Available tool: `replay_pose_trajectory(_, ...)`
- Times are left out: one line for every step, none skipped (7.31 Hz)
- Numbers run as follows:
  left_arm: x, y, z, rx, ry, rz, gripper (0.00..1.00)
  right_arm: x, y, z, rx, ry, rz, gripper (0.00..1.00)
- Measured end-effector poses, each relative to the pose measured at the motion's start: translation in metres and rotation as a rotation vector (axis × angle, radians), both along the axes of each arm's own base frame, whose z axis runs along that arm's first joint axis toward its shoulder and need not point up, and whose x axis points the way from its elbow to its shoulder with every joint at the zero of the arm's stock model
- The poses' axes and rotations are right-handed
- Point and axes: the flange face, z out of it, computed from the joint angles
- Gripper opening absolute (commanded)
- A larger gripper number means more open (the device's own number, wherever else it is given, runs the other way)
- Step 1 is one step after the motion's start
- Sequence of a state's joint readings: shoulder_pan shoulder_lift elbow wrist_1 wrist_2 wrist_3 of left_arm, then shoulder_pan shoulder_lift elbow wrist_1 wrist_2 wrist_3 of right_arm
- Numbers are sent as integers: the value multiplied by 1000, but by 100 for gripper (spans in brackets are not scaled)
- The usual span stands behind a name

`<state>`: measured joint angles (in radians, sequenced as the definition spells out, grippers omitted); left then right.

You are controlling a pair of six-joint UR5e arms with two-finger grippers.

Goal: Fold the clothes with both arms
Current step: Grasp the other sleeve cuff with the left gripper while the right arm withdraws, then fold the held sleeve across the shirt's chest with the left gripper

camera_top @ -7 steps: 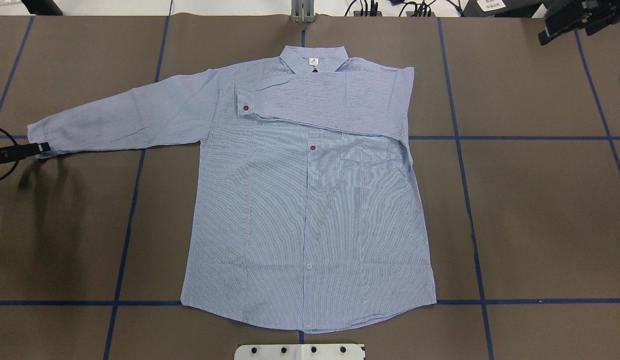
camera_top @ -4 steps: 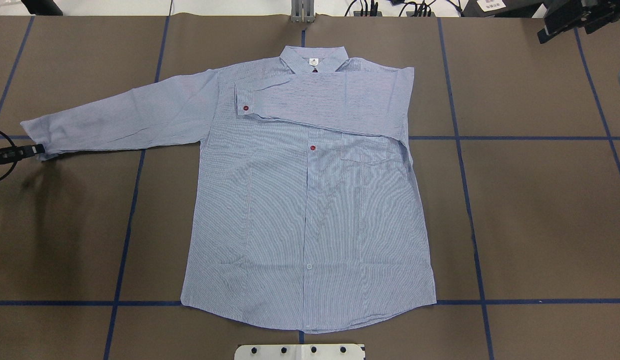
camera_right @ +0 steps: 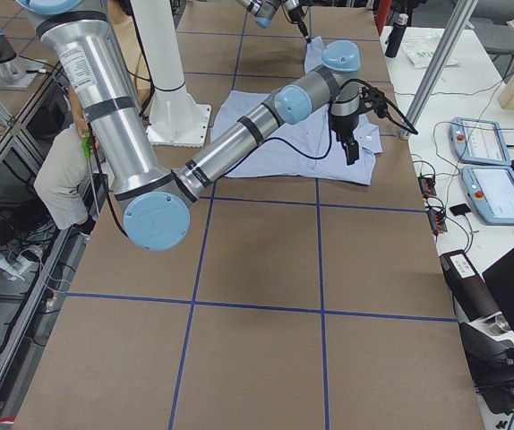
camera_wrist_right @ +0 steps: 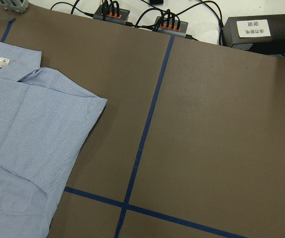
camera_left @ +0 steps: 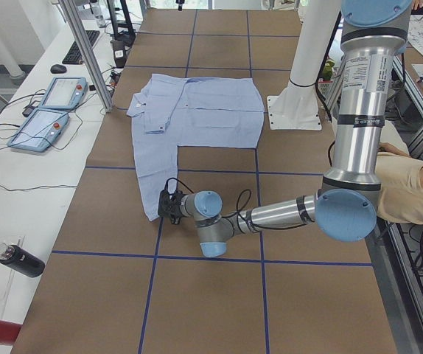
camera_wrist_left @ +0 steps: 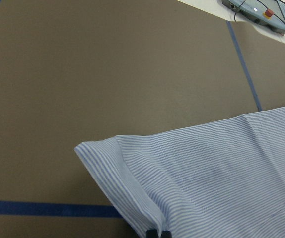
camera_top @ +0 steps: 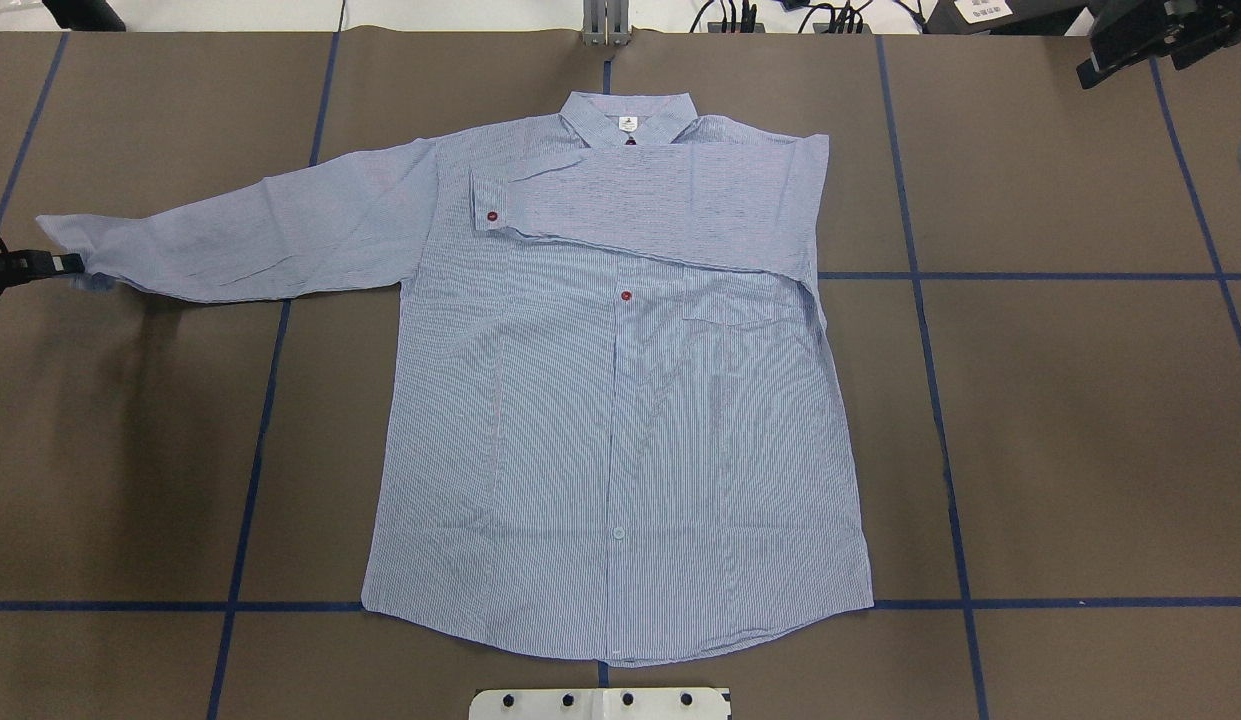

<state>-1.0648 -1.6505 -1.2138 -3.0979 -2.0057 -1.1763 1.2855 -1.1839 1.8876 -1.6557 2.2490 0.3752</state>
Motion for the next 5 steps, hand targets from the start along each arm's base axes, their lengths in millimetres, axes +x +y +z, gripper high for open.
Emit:
replay_pose_trajectory(11,-25,-42,-16,-8,0,0,0,0,0,-1,0,1,100)
replay_pose_trajectory(26,-53,-95,-43,-23,-1,0,0,0,0,-2,0,3,100)
replay_pose_trajectory(43,-80,-154,-72,-45,0,0,0,0,0,-3,0,4,100)
replay_pose_trajectory(69,-109,-223,-98,-73,10,0,0,1,0,-4,-1,6,100)
replay_pose_trajectory(108,-131,-295,-122,-111,20,0,0,1,0,-4,-1,6,100)
